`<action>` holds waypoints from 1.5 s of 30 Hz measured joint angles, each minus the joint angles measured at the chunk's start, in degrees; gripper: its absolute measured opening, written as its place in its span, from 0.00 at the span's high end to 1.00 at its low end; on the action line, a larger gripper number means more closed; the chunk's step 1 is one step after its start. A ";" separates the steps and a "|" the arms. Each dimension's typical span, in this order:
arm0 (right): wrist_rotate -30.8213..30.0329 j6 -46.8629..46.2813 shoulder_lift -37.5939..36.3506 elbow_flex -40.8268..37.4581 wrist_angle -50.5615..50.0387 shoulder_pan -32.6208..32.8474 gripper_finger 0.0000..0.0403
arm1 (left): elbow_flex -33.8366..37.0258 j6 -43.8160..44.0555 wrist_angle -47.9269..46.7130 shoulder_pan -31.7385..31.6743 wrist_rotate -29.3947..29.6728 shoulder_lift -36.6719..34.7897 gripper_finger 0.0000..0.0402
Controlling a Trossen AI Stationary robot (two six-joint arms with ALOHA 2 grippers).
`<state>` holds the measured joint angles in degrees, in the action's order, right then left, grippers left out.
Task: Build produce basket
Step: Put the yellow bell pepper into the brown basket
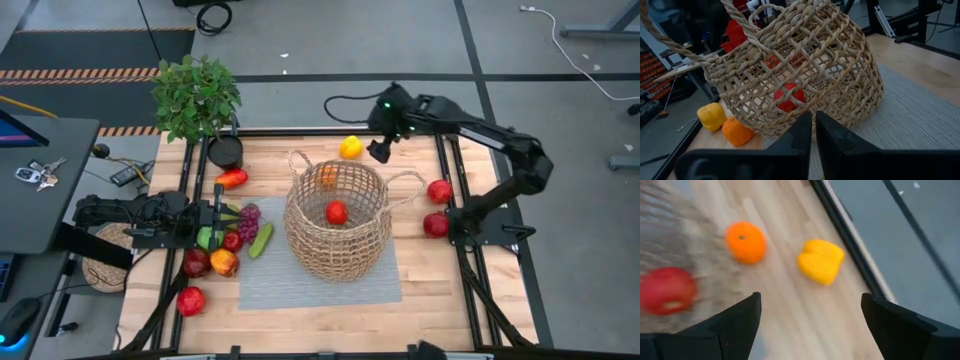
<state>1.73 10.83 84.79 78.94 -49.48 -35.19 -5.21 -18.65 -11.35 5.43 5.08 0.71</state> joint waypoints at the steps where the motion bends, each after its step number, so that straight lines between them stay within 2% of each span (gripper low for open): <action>1: 0.99 2.17 1.32 -0.10 2.13 -0.54 0.14 | 0.00 0.00 0.00 0.02 -0.02 0.00 0.91; 6: 10.65 10.05 8.69 -0.11 13.30 -2.26 0.14 | 0.00 0.01 0.00 0.00 -0.02 0.00 0.91; 9: 14.44 11.86 12.86 -0.11 16.15 -3.16 0.14 | 0.00 0.00 0.00 0.00 0.00 0.00 0.92; 13: 14.55 14.62 16.40 -0.13 15.60 -3.85 0.13 | 0.00 0.01 -0.01 0.01 -0.01 0.00 0.93; 22: 15.27 19.20 17.99 -0.07 15.20 -5.00 0.05 | 0.00 0.00 -0.01 0.02 0.00 0.00 0.91; 29: 16.27 23.47 19.84 -0.02 19.53 -5.18 0.01 | 0.00 0.01 -0.02 0.01 0.00 0.00 0.93; 34: 16.90 26.57 21.65 -0.05 17.82 -5.60 0.01 | 0.00 0.00 -0.02 0.00 0.00 0.01 0.92; 38: 13.41 29.83 23.90 -0.22 17.93 -5.43 0.02 | 0.00 0.02 0.00 0.00 0.04 0.00 0.91; 45: 13.08 30.97 23.92 -0.13 17.80 -5.62 0.02 | 0.00 0.02 0.02 0.00 0.00 0.00 0.93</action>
<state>14.81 41.79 108.71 78.81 -31.68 -40.81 -5.21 -18.64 -11.33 5.43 5.08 0.71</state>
